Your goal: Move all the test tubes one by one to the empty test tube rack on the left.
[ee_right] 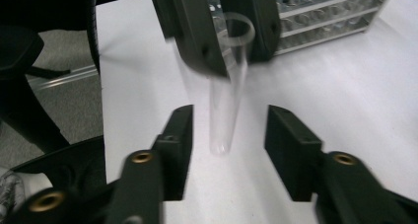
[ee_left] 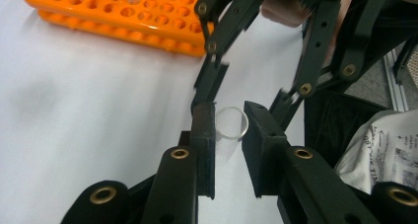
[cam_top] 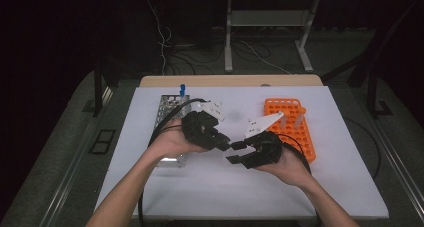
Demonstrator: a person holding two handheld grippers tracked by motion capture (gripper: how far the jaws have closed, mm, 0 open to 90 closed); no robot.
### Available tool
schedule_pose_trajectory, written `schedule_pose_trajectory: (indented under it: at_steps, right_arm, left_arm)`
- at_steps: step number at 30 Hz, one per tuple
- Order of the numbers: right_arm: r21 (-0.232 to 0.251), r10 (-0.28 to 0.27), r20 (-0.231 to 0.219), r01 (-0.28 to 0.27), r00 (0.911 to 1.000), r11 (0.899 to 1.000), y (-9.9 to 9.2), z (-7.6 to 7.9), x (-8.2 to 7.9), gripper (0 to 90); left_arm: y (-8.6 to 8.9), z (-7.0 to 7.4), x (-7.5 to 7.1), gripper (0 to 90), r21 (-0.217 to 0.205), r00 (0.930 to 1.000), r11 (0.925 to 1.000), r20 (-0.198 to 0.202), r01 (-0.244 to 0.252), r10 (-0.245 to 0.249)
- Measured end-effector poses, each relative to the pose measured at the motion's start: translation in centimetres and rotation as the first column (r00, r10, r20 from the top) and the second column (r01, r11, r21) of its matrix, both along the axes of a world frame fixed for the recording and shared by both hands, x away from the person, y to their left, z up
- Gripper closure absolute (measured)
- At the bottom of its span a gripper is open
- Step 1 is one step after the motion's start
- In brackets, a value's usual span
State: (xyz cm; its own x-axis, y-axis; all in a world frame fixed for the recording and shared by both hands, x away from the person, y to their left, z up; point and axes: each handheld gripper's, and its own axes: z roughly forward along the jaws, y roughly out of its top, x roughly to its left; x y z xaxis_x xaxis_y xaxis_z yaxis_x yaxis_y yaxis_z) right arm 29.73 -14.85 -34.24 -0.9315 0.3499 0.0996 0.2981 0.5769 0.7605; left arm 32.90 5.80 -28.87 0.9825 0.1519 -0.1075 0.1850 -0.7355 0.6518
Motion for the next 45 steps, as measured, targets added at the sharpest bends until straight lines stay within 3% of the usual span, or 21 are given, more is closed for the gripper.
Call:
schedule_pose_trajectory:
  at_steps: [10,13,14,25,33,40,45]
  right_arm:
    - [0.048,-0.096,-0.050,0.098,0.9942,0.994,-2.7,-0.3,-0.7,9.9]
    - [0.069,-0.105,-0.061,0.109,0.9926,0.992,-3.7,-0.2,-1.1,8.0]
    - [0.077,-0.110,-0.064,0.115,0.9919,0.990,-4.0,-0.2,-1.3,0.0]
    - [0.102,-0.195,-0.061,0.200,0.9789,0.974,-7.7,-0.2,-2.8,0.4]
    - [0.106,-0.252,-0.083,0.260,0.9642,0.960,-10.2,-1.1,-3.8,0.4]
    - [0.108,-0.298,-0.110,0.310,0.9481,0.945,-12.1,-2.2,-4.7,0.4]
    - [0.110,-0.316,-0.124,0.330,0.9406,0.938,-13.0,-2.9,-4.9,0.4]
  left_arm:
    - [1.7,1.1,1.0,75.0,-0.004,0.9982,0.9983,0.015,-0.058,0.058]
    - [2.3,1.5,1.4,75.1,-0.002,0.9969,0.9971,0.022,-0.076,0.076]
    - [2.5,1.6,1.5,75.0,-0.005,0.9964,0.9966,0.022,-0.082,0.082]
    - [4.8,2.7,2.9,75.0,-0.015,0.9862,0.9868,0.036,-0.161,0.162]
    - [6.5,3.6,4.2,75.0,-0.012,0.9737,0.9749,0.047,-0.223,0.223]
    - [8.1,4.0,5.9,75.0,-0.007,0.9572,0.9583,0.048,-0.286,0.286]
    - [9.2,3.9,7.4,75.0,-0.010,0.9404,0.9413,0.043,-0.337,0.337]
